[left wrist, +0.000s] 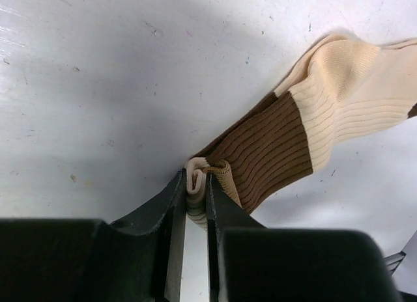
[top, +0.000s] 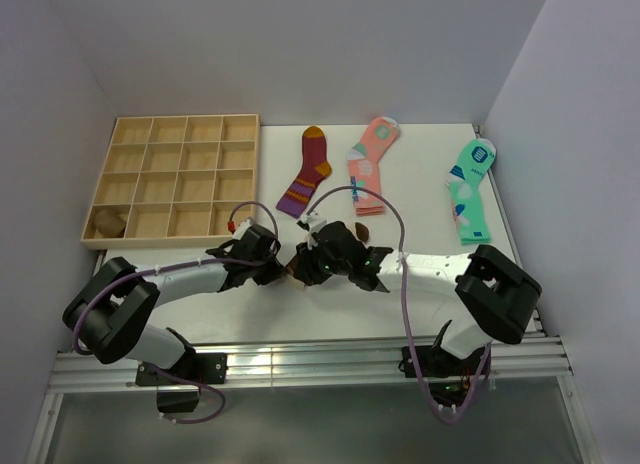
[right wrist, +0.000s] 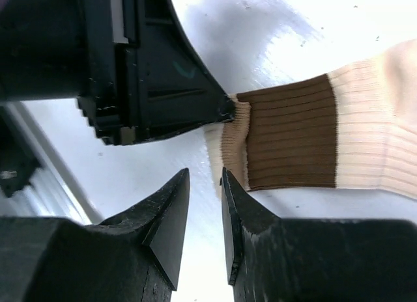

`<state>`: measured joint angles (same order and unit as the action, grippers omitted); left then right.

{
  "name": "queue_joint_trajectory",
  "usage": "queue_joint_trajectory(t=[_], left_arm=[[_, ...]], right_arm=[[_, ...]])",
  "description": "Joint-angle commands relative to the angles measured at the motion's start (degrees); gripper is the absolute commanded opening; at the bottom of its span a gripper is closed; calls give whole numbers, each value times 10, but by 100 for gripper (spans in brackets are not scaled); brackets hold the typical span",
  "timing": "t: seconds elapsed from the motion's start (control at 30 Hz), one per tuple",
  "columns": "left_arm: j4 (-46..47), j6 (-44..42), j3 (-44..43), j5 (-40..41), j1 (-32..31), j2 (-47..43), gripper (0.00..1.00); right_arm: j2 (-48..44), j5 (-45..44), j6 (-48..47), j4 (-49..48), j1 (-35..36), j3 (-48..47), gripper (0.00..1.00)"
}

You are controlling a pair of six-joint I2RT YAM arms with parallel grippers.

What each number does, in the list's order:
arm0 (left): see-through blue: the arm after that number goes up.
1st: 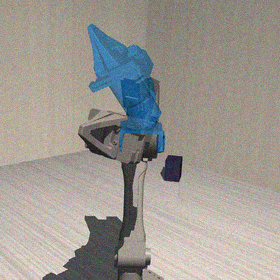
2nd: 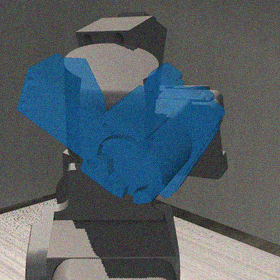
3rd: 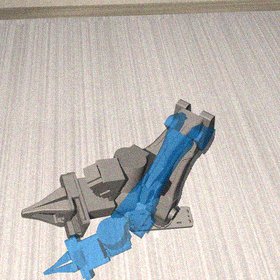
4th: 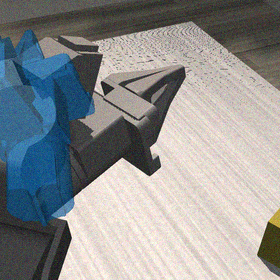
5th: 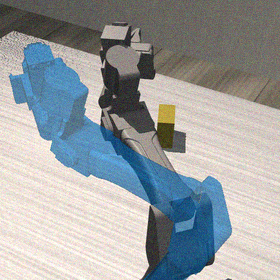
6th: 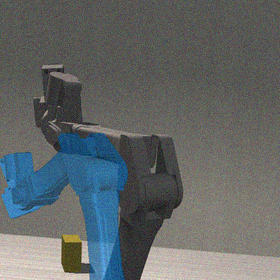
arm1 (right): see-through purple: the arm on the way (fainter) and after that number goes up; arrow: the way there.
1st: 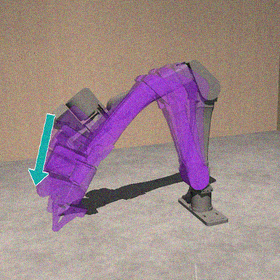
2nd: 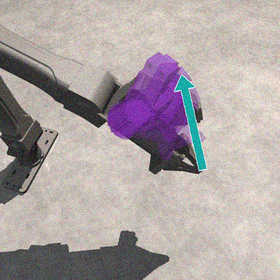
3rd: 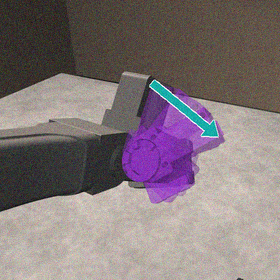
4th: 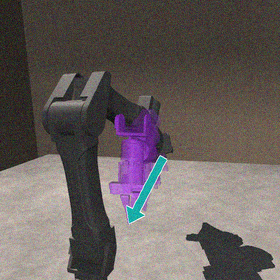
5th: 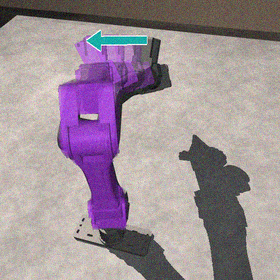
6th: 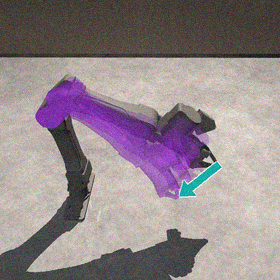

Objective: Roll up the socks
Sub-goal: Roll the sock at the center of the board.

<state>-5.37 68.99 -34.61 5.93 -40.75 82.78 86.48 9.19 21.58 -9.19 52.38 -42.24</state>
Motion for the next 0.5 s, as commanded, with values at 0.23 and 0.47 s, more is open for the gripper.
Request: queue_joint_trajectory(t=[0.23,0.47], left_arm=[[-70,-30,-10,14,-3,12,7],[-71,-32,-11,14,-2,14,7]], right_arm=[[28,-72,-47,-8,29,-6,29],[-3,-91,-58,-14,47,1,27]])
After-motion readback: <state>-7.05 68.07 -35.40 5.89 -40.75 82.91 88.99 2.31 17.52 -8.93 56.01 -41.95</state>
